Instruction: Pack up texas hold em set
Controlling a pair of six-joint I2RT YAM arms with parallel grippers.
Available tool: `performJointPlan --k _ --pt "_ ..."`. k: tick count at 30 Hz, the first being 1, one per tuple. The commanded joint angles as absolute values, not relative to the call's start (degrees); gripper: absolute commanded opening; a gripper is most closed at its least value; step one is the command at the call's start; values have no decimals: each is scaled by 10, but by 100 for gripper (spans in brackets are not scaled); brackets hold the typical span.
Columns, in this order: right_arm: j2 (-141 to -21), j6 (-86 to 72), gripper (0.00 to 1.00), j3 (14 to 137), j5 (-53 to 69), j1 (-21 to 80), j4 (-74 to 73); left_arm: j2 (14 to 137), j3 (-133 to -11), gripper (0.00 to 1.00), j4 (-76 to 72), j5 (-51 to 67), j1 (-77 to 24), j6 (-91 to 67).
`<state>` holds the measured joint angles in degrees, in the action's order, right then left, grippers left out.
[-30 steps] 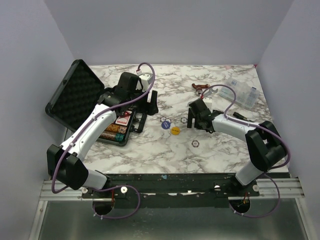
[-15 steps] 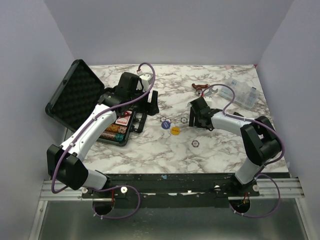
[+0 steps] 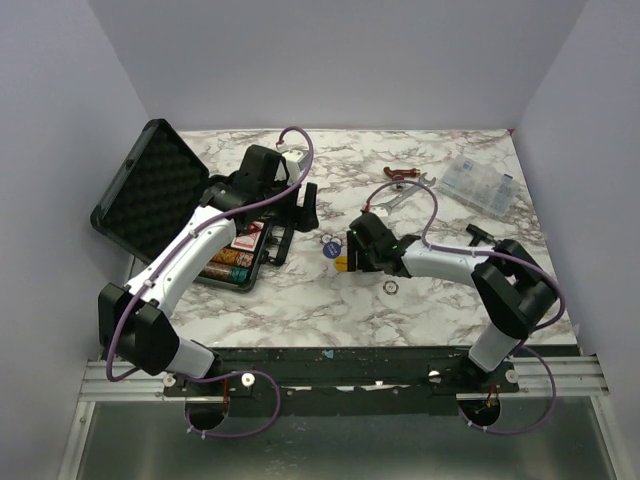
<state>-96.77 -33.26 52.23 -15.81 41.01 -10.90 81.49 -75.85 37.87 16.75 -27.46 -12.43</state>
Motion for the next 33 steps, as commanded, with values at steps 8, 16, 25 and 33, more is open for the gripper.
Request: performJointPlan --k 8,16,25,33 --pt "-853 -339 83 448 -70 462 -44 850 -761 78 380 180 -278 -124" --pt "-641 -415 95 354 -333 451 -106 918 -770 72 374 189 -328 -135" --pt "-374 -427 100 301 -439 446 -182 1022 -824 72 366 145 -392 -120" --pt "-229 -412 100 268 -431 445 -206 1140 -939 73 409 80 -424 -171"
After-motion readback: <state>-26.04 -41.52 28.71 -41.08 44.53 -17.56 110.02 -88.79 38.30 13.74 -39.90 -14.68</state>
